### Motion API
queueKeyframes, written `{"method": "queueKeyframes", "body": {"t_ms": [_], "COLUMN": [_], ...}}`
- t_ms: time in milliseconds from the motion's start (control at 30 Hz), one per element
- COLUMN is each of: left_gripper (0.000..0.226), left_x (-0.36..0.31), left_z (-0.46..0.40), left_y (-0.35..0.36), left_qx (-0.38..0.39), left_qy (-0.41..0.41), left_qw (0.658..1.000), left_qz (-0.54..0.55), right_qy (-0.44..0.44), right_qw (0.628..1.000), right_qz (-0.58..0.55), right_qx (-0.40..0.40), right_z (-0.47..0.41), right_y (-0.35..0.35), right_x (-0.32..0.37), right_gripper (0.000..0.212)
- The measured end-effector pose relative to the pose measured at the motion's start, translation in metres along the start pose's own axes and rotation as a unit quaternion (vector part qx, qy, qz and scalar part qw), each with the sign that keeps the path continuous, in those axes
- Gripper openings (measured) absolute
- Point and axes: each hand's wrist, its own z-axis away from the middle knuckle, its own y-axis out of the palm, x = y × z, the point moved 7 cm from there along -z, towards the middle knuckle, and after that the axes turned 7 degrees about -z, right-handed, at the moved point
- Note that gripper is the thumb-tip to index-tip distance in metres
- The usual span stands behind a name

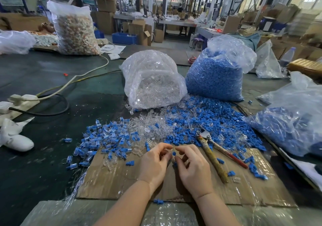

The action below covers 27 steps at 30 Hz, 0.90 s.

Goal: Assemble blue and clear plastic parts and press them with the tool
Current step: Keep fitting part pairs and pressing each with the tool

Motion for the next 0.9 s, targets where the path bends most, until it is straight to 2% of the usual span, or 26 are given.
{"method": "queueKeyframes", "body": {"t_ms": [167, 900], "left_gripper": [0.032, 0.025], "left_x": [0.0008, -0.0015], "left_z": [0.0, -0.0003], "left_y": [0.0003, -0.001], "left_qx": [0.0, -0.005], "left_qy": [-0.002, -0.007], "left_qw": [1.0, 1.0], "left_qz": [0.0, 0.006], "right_qy": [-0.002, -0.011], "right_qw": [1.0, 0.999], "right_qz": [0.008, 0.045], "right_qx": [0.023, 0.013], "right_z": [-0.0001, -0.001], "right_y": [0.0027, 0.0007], "right_x": [0.0002, 0.0001], "right_gripper": [0.026, 0.026]}}
